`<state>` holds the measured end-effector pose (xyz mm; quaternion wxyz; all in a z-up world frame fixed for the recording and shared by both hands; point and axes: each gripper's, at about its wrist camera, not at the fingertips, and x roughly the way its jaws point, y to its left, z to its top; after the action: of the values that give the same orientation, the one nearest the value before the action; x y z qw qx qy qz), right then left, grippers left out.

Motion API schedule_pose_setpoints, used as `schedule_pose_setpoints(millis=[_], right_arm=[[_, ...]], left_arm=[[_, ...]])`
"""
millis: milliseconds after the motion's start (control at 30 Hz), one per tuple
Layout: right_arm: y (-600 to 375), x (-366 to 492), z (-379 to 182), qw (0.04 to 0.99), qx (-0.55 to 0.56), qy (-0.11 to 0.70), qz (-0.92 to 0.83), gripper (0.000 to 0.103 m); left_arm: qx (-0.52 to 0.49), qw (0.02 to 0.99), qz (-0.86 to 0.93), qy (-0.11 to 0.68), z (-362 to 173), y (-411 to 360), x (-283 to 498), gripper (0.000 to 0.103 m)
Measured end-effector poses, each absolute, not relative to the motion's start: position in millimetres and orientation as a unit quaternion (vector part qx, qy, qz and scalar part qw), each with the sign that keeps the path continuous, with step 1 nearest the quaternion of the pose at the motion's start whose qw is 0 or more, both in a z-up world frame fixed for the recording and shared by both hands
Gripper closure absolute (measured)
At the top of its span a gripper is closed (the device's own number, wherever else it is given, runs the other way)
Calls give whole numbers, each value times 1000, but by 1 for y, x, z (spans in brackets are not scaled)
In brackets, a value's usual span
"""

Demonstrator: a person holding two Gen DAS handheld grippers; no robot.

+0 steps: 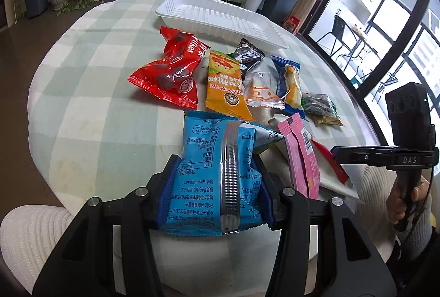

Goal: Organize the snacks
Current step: 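Close the left tool on the blue bag while the right tool grasps the white red-striped packet, then lift the blue bag with the left tool while the right tool carries the white packet to the tray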

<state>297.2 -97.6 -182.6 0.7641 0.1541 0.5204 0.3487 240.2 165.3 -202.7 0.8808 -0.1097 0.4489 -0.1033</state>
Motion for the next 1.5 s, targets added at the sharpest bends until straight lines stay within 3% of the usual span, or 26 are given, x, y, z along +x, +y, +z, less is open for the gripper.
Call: schedule_pose_setpoints(millis=[133, 233, 333, 367, 533, 667, 800, 1100, 1500], right_arm=[[-89, 293, -177, 776, 121, 512, 347, 89], [-75, 289, -176, 784, 82, 509, 346, 83], [-63, 286, -181, 789, 36, 515, 334, 67], [-58, 285, -184, 793, 17, 514, 326, 66], [-43, 284, -193, 799, -24, 506, 325, 66], [-32, 279, -194, 811, -71, 489, 313, 74], [-44, 289, -197, 801, -17, 503, 325, 76], [-97, 310, -217, 717, 230, 540, 375, 77], [-114, 320, -219, 652, 377, 508, 418, 77]], left_arm=[[-108, 881, -103, 448, -202, 163, 237, 55], [-106, 881, -103, 449, -202, 163, 238, 55], [-106, 881, -102, 450, -202, 164, 237, 55], [-107, 881, -101, 450, -202, 165, 238, 55], [-109, 880, -96, 453, -204, 168, 237, 55], [-112, 879, -94, 453, -205, 169, 237, 55], [-124, 878, -99, 452, -203, 172, 235, 55], [-156, 870, -121, 452, -196, 178, 229, 55], [-180, 867, -147, 441, -171, 183, 212, 55]])
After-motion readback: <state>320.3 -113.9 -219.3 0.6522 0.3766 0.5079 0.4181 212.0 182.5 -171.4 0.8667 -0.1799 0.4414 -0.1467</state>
